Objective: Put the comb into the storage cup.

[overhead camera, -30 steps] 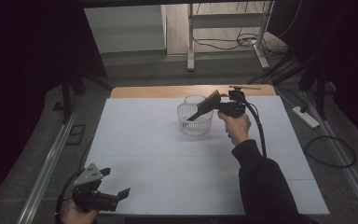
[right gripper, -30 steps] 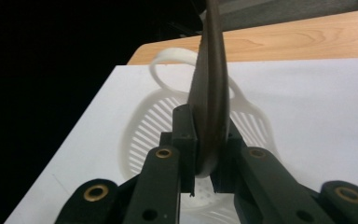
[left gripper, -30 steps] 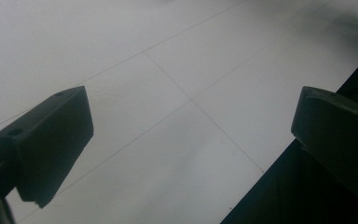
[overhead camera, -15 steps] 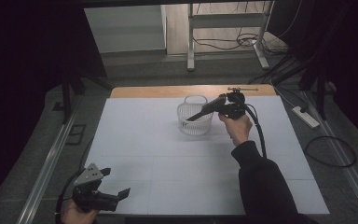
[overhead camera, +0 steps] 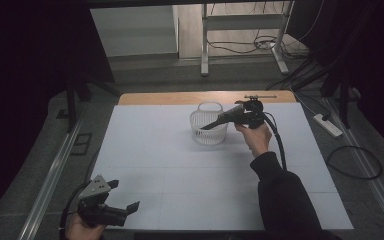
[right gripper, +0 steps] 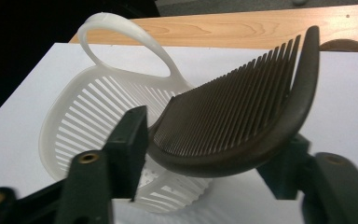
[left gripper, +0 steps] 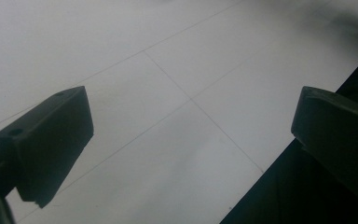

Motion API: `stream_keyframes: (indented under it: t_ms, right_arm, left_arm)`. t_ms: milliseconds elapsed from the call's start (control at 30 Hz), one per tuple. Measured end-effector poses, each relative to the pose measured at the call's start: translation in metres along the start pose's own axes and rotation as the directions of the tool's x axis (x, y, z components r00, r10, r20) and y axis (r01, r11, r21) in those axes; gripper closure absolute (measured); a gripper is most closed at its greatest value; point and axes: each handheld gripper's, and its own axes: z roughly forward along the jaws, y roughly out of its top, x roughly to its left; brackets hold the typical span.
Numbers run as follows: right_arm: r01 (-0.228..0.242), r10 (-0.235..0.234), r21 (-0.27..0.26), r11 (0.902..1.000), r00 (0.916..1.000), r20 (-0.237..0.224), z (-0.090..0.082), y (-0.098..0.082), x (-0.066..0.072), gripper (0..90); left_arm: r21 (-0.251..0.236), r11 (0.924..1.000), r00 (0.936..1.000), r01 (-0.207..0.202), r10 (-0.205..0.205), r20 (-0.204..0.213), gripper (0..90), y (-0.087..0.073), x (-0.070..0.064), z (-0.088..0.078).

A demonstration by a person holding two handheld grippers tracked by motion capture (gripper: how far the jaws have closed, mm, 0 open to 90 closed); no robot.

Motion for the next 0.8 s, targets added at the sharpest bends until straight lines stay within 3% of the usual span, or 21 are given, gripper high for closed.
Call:
stream_keyframes:
  t_ms: [167,333,600,800]
  right_arm:
    - [0.005,-0.005,0.008,1.0000,0.9998,-0.017,-0.0010,0.0001,0.0002,28.9]
    - [0.045,-0.045,0.024,0.9987,0.9989,-0.014,-0.0012,-0.0004,0.0037,20.3]
    - [0.075,-0.073,0.051,0.9959,0.9964,-0.043,-0.0031,-0.0009,0.0066,18.6]
    - [0.115,-0.113,0.067,0.9912,0.9931,-0.032,-0.0049,-0.0019,0.0092,15.0]
  left_arm:
    - [0.000,1.0000,1.0000,0.001,-0.001,0.000,0.0,0.0000,0.0001,0.0000]
    - [0.000,1.0000,1.0000,0.004,-0.004,-0.001,0.0,0.0000,0.0003,0.0000]
    - [-0.005,0.9999,0.9999,0.014,-0.014,0.004,0.0,-0.0003,0.0015,-0.0005]
    - [-0.004,0.9999,0.9999,0.015,-0.015,0.005,0.0,-0.0003,0.0015,-0.0005]
